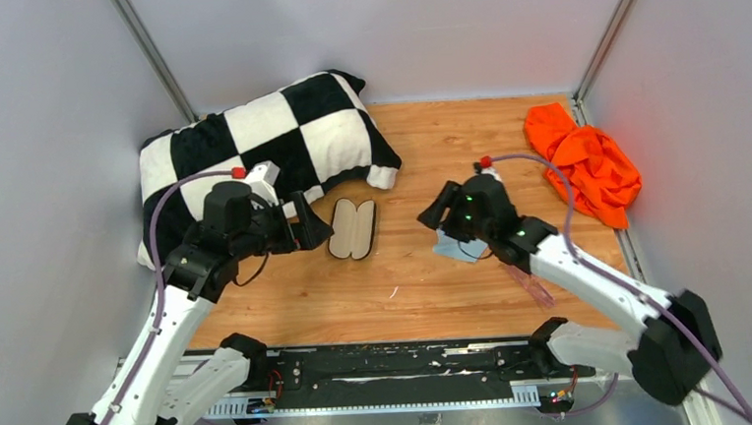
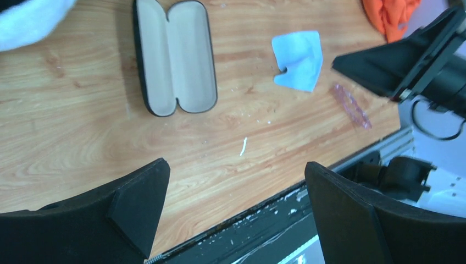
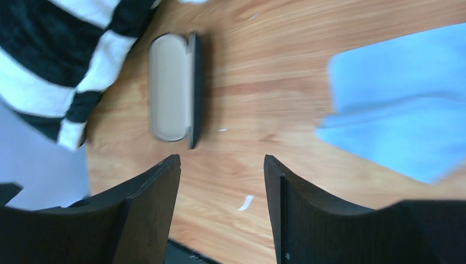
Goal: Organize the sunglasses
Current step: Adjust the glasses cleaning cloth at the center of the board.
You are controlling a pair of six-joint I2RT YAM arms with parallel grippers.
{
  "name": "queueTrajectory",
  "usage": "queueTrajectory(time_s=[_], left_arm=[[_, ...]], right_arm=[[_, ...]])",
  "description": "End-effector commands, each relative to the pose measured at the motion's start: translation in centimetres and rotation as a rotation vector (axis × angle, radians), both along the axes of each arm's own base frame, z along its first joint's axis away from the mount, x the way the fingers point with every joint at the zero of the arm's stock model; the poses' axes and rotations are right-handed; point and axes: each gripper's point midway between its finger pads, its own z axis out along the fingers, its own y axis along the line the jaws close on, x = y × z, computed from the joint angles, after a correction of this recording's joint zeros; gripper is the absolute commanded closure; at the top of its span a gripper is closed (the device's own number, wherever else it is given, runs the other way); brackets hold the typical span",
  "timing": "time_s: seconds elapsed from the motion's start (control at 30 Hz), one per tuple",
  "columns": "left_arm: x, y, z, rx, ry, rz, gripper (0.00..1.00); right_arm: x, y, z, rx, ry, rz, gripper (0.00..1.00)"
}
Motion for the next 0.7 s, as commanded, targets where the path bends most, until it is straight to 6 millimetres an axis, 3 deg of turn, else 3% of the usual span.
queueTrajectory(time_s=[0.0,0.1,0.23,0.33,0.43,0.67], left_arm=[[0.0,-1.9,-0.3,0.075,-0.019,-0.019,0.0],[-0.5,-5.2,-1.3,0.109,-0.019,-0.092,0.0],[0.6,-8.0,-1.3,0.107,-0.016,-0.119,0.01],[1.9,-8.2,-0.3,0.128,-0.053,-0.09,0.0],[2.1,-8.3,-0.6,0.144,-0.052,-0.09,0.0],[1.7,-8.6,-2.4,0.175,-0.045,-0.123,0.01]], right_arm=[[-2.7,-10.0,-4.2,-0.34,0.035,-0.095,0.38],[-4.3,-13.1,-5.5,-0.395,0.112,-0.134,0.39],[-5.9,-14.5,-7.8,-0.423,0.219,-0.126,0.47],[-6.3,-14.1,-9.4,-0.396,0.258,-0.121,0.52],[-6.2,-14.0,-10.5,-0.41,0.295,-0.121,0.56],[-4.0,-14.2,-11.8,-0.417,0.352,-0.181,0.49]])
